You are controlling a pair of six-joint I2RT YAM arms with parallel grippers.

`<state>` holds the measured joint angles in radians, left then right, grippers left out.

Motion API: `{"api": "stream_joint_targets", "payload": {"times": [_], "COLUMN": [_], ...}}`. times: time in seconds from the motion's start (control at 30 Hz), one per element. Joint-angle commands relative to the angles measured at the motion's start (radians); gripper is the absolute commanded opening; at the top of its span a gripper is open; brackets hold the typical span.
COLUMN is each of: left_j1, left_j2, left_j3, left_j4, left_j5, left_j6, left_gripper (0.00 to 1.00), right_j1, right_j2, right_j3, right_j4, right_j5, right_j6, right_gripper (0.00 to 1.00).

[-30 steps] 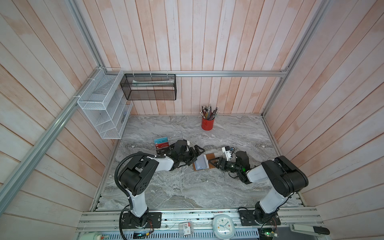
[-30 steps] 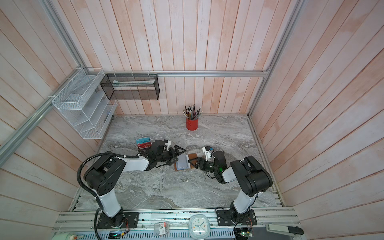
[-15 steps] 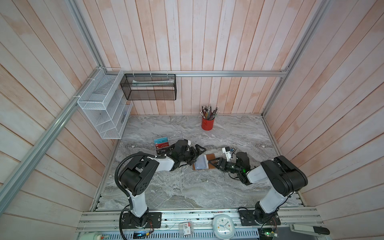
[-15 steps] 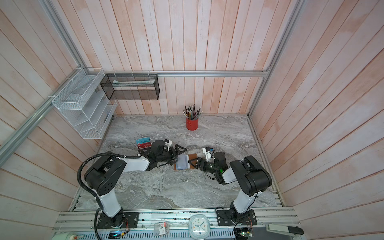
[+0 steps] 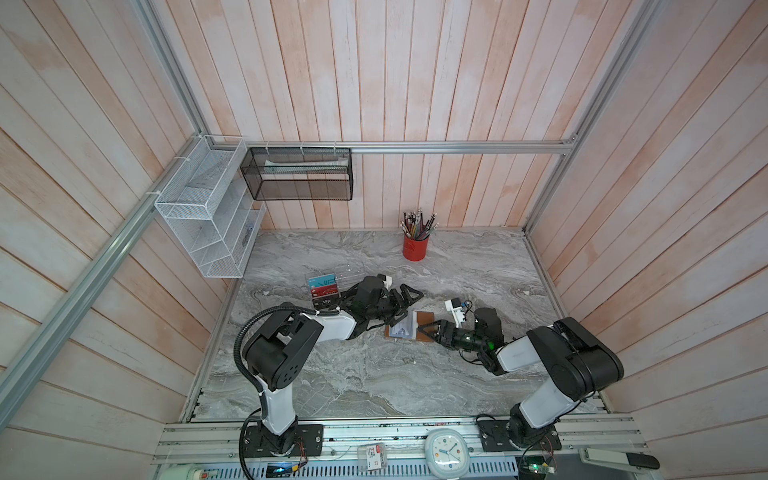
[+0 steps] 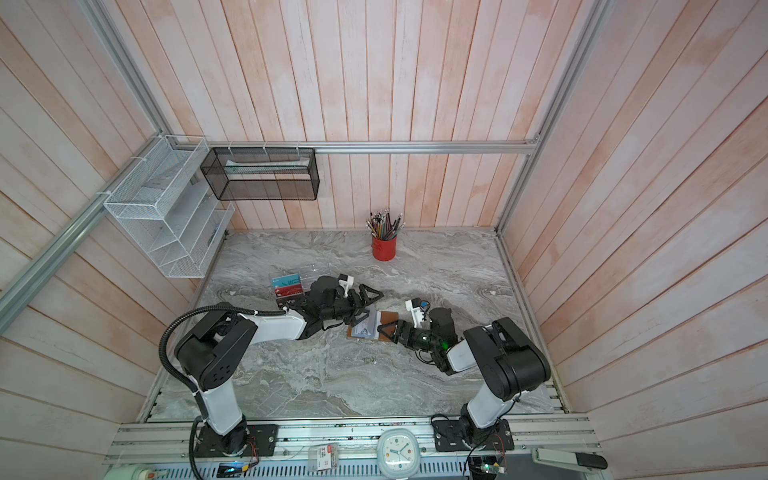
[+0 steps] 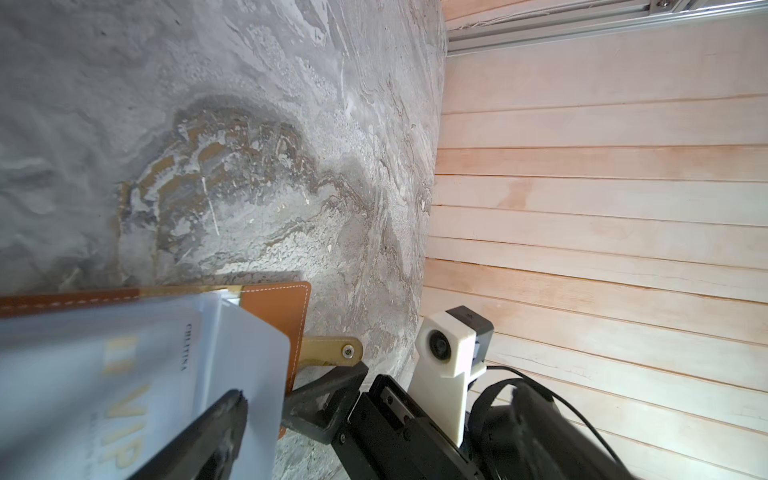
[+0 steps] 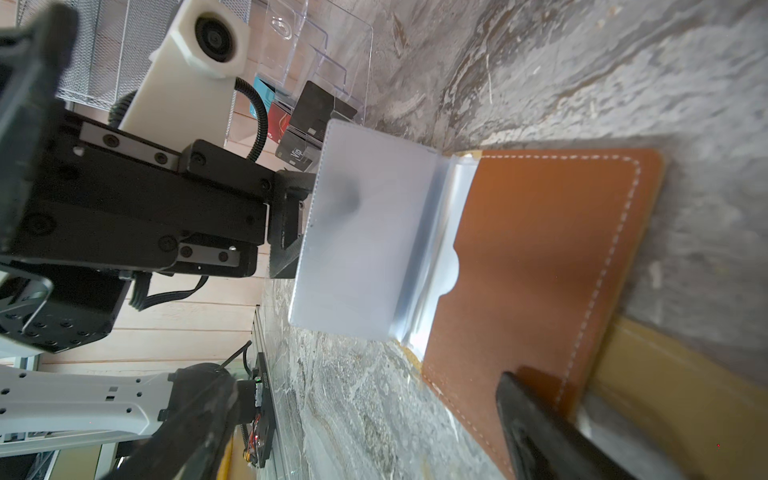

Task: Take the credit cards out of the card holder

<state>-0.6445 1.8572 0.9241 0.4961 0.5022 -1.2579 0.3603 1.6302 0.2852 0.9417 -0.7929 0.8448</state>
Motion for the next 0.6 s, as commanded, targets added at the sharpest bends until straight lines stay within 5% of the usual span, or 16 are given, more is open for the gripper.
{"api": "stream_joint_targets", "payload": {"times": [0.0,0.57], "left_j1": [-0.013,-0.054], "left_j2": [0.025,0.083], "left_j3": [0.023,0.052], "left_j4": [0.033,0.078], "left_j5": [0.013,0.002], "left_j6": [-0.015,-0.057], "left_gripper": [1.00,1.00], "right_j1": [0.007,-0.006], "right_j2": [-0.050,-0.405], "right_j3": [-0.023,-0.040], "right_j4": [-0.056,-0.427], "right_j5": [-0.014,0.066], "right_j6": [-0.014,-0.171], "right_gripper": [0.98,0.98]}}
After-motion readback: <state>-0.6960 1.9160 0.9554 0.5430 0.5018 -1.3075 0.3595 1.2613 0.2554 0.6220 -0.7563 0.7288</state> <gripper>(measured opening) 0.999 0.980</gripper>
